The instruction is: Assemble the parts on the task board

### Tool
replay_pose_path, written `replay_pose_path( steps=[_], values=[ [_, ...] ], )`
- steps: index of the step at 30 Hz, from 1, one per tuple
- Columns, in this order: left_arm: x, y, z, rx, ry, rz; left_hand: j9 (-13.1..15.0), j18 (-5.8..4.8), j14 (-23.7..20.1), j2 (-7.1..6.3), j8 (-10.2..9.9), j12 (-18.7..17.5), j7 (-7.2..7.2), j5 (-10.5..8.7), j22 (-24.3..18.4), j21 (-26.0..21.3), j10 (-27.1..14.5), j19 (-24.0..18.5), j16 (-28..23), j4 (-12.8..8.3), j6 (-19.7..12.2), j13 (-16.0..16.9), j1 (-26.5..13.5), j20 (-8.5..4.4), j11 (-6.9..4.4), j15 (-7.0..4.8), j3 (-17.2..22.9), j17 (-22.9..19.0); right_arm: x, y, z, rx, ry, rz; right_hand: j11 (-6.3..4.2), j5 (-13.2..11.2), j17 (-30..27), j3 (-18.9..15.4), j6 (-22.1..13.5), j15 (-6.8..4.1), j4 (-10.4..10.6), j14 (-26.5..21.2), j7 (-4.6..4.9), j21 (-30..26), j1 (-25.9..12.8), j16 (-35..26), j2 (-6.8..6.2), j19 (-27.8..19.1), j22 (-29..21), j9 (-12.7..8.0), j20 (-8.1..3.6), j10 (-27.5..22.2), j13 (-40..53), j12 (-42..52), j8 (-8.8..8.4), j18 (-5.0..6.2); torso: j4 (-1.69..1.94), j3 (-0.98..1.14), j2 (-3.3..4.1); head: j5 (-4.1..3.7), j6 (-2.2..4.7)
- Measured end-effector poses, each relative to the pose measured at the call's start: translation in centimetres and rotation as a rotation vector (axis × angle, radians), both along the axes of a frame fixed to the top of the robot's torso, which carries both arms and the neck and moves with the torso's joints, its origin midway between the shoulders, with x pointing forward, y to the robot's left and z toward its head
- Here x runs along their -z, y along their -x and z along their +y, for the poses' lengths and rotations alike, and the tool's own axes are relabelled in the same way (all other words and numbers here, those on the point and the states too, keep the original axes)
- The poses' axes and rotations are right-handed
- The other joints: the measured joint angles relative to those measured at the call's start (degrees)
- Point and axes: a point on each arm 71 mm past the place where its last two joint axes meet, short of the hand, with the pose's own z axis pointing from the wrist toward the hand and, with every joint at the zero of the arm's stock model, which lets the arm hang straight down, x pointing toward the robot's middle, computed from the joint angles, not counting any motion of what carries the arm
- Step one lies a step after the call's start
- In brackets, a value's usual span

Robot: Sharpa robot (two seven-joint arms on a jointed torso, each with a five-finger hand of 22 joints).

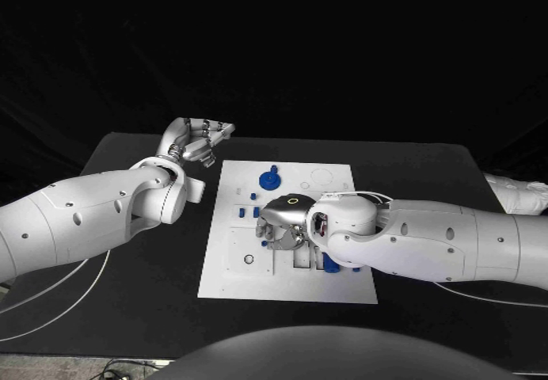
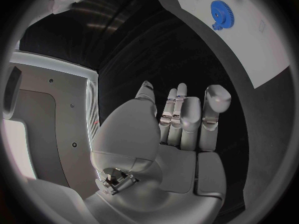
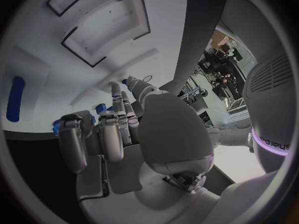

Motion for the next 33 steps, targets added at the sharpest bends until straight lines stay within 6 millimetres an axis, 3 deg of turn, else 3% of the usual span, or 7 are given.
replay_pose_path(
  steps=[6, 13, 17, 22, 25, 29, 33],
  values=[
    [0.0, 0.0, 0.0, 0.0, 0.0, 0.0, 0.0, 0.0, 0.0, 0.0, 0.0, 0.0, 0.0, 0.0, 0.0, 0.0, 0.0, 0.0, 0.0, 0.0, 0.0, 0.0, 0.0, 0.0, 0.0, 0.0, 0.0, 0.0, 0.0, 0.0, -0.1, 0.003, -0.002, -0.002, 0.22, 0.0, 0.0, 0.0, -0.7, 0.0, 0.0, 0.0, 0.33, 0.0, 0.0, 0.0, -0.02, 0.0, 0.0, -0.1, 0.0, -0.2, 0.0, 0.0, 0.0, 0.0, 0.01, -0.01, 0.0, -0.05, 0.0],
    [0.0, 0.0, 0.0, 0.002, 0.001, 0.0, 0.0, 0.0, 0.0, 0.0, 0.0, 0.0, 0.0, 0.0, 0.0, 0.0, 0.0, 0.0, 0.0, 0.0, 0.0, 0.0, 0.0, 0.0, 0.0, 0.0, 0.0, 0.0, -0.2, 0.1, -1.6, 0.033, -0.027, -0.014, 0.47, -2.2, 0.0, -2.8, -6.5, 0.2, 0.1, 0.2, -0.11, 0.0, -1.6, 0.0, -1.56, 0.0, 0.0, -0.9, 0.0, -3.6, 0.0, -0.2, 0.0, 0.0, 0.02, 0.0, 0.03, -0.02, 0.0],
    [0.0, 0.0, -0.1, 0.003, 0.001, 0.0, 0.0, 0.0, 0.0, 0.0, 0.0, 0.0, 0.0, 0.0, 0.0, 0.0, 0.0, 0.0, 0.0, 0.0, 0.0, 0.0, 0.0, 0.0, 0.0, 0.0, 0.0, 0.0, -1.8, -0.2, -3.4, 0.078, -0.091, -0.029, 0.31, -2.5, 0.0, -4.1, -7.2, 0.2, 0.4, 0.2, -0.16, 0.0, -2.4, 0.0, -1.26, 0.0, 0.0, -0.9, 0.0, -3.8, 0.2, 0.4, 0.0, 0.0, -0.01, 0.0, 0.03, 0.02, 0.0],
    [0.0, 0.0, -0.1, 0.003, 0.001, 0.0, 0.0, 0.0, 0.0, 0.0, 0.0, 0.0, 0.0, 0.0, 0.0, 0.0, 0.0, 0.0, 0.0, 0.0, 0.0, 0.0, 0.0, 0.0, 0.0, 0.0, 0.0, 0.0, -5.4, -1.6, -6.3, 0.176, -0.215, -0.04, 0.52, -2.7, 0.0, -4.8, -7.2, 0.2, 0.8, 0.2, -0.15, 0.0, -3.2, 0.0, -0.42, 0.0, 0.0, -0.5, 0.0, -2.8, 0.4, 1.7, 0.32, 0.0, -0.04, 0.0, 0.0, -0.29, 0.0],
    [0.0, -0.1, -0.1, 0.003, 0.0, 0.0, 0.0, 0.0, 0.0, 0.0, 0.0, 0.0, 0.0, 0.0, 0.0, 0.0, 0.0, 0.0, 0.0, 0.0, 0.0, 0.0, 0.0, 0.0, 0.0, 0.0, 0.0, 0.0, -7.0, -2.4, -8.1, 0.227, -0.259, -0.047, 0.94, -2.7, 0.0, -5.1, -6.0, 0.74, 1.1, 0.0, -0.76, 0.0, -3.4, 0.0, 0.42, 0.0, 0.0, -0.1, 0.43, -2.3, 0.5, 2.4, 0.88, 0.0, -0.07, -0.01, -0.05, -0.54, 0.0],
    [0.0, -0.1, -0.3, 0.005, 0.001, 0.0, 0.0, 0.0, 0.0, 0.0, 0.0, 0.0, 0.0, 0.0, 0.0, 0.0, 0.0, 0.0, 0.0, 0.0, 0.0, 0.0, 0.0, 0.0, 0.0, 0.0, 0.0, 0.0, -8.0, -2.8, -9.9, 0.272, -0.277, -0.062, 1.22, -2.7, 0.0, -5.5, -5.2, 1.14, 1.2, 0.1, -1.55, 0.0, -3.3, 0.0, 0.77, 0.0, 0.0, 0.2, 0.61, -2.0, 0.5, 2.7, 0.88, 0.0, -0.07, -0.03, -0.09, -0.84, 0.0],
    [0.0, -0.2, -0.3, 0.006, 0.001, -0.001, 0.0, 0.0, 0.0, 0.0, 0.0, 0.0, 0.0, 0.0, 0.0, 0.0, 0.0, 0.0, 0.0, 0.0, 0.0, 0.0, 0.0, 0.0, 0.0, 0.0, 0.0, 0.0, -8.2, -2.9, -10.8, 0.281, -0.261, -0.077, 1.79, -2.7, 0.0, -5.8, -4.9, 1.57, 1.2, 0.1, -1.42, 0.0, -3.2, 0.0, 1.31, 0.0, 0.0, 0.2, 1.23, -2.6, 0.1, 2.7, 0.88, 0.0, -0.07, 0.01, -0.07, -1.09, 0.0]
  ],
)
